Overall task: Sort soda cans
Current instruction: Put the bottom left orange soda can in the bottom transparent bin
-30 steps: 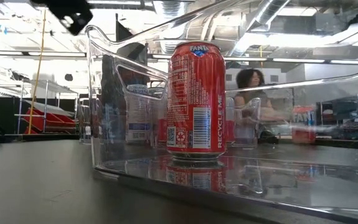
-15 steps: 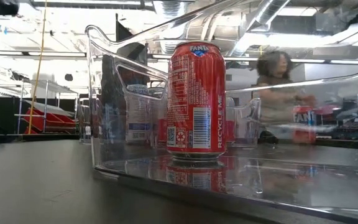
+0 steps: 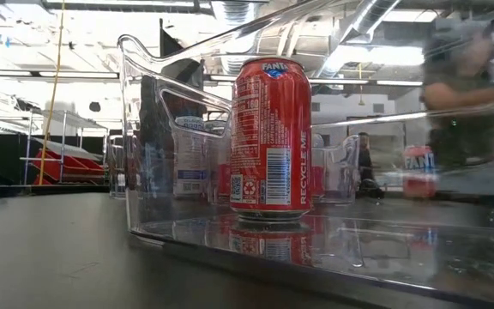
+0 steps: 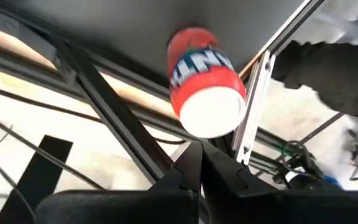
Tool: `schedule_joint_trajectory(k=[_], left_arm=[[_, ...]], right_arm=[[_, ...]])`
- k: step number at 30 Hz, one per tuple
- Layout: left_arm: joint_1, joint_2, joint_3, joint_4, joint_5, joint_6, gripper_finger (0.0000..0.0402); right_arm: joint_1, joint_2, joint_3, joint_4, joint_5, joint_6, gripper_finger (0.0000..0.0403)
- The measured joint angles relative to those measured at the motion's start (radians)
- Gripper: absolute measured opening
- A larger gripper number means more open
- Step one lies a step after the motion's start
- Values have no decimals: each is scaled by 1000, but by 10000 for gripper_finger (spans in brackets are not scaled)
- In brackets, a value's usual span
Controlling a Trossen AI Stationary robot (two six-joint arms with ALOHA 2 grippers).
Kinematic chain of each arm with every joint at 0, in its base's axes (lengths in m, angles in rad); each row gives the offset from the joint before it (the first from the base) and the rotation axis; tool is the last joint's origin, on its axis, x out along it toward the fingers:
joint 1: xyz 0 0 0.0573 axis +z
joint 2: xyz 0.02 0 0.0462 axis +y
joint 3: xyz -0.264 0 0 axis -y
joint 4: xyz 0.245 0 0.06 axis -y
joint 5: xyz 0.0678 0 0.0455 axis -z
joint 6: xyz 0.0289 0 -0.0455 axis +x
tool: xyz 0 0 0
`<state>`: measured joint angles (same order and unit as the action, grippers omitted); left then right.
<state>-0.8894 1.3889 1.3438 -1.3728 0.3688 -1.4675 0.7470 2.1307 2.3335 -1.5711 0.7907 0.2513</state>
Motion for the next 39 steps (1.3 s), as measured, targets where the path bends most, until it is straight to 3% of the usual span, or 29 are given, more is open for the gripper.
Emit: schedule_joint_trajectory(k=[3, 6, 13, 17, 21, 26, 33, 39], left_arm=[[-53, 66, 35, 27, 15, -16, 10], [-106, 122, 61, 125, 17, -3, 46], [-177, 218, 126, 142, -6, -59, 198], [-218, 231, 129, 121, -92, -74, 278], [-254, 231, 129, 75, -204, -91, 326], [-306, 231, 126, 18, -295, -130, 341], [-362, 232, 57, 44, -309, -221, 342], [-373, 232, 46, 60, -409, -240, 342]], right_arm=[[-12, -3, 0, 0, 0, -55, 4], [-25, -16, 0, 0, 0, -76, 4], [-28, -47, 0, 0, -1, -78, 4], [-21, -49, 0, 0, -3, -80, 4], [-17, -49, 0, 0, -4, -79, 4], [-5, -49, 0, 0, -10, -84, 4], [8, -49, 0, 0, -13, -84, 4], [10, -49, 0, 0, -14, -79, 4]])
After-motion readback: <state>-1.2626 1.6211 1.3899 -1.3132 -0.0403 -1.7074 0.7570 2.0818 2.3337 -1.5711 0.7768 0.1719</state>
